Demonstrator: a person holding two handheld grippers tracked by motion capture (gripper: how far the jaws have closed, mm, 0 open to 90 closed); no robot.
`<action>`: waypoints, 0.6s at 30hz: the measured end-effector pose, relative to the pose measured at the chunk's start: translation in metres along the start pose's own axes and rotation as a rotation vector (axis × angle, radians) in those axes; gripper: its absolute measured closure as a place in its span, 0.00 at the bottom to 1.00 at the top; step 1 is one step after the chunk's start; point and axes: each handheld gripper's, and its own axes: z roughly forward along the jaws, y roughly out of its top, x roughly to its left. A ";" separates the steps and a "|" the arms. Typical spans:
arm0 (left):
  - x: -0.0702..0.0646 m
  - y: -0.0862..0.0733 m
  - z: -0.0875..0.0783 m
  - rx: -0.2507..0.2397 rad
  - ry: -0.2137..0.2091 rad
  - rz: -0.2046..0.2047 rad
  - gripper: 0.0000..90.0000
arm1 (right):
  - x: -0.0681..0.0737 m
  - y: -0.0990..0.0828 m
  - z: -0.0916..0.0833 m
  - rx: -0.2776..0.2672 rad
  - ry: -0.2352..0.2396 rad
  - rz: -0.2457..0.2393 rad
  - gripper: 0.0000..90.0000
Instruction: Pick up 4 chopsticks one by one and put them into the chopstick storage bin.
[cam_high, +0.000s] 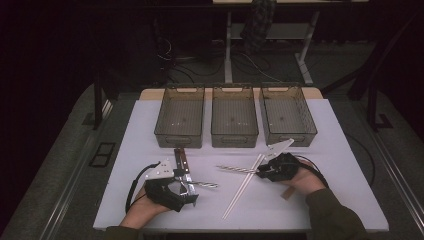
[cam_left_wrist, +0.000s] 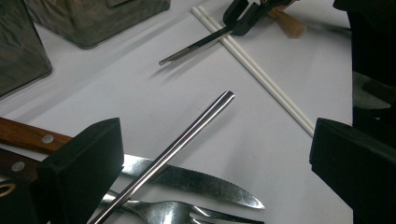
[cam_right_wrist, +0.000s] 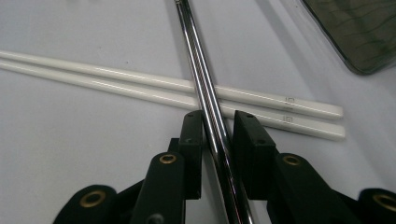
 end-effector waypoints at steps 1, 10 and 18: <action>0.000 0.000 0.000 0.000 0.000 0.000 0.02 | 0.000 0.000 0.000 0.000 -0.002 0.001 0.82; 0.000 0.000 0.000 0.001 0.000 0.000 0.02 | -0.003 -0.002 -0.001 -0.002 -0.012 0.014 0.83; 0.000 0.000 0.000 0.001 0.002 -0.001 0.02 | -0.012 -0.005 -0.002 -0.018 -0.024 0.048 0.85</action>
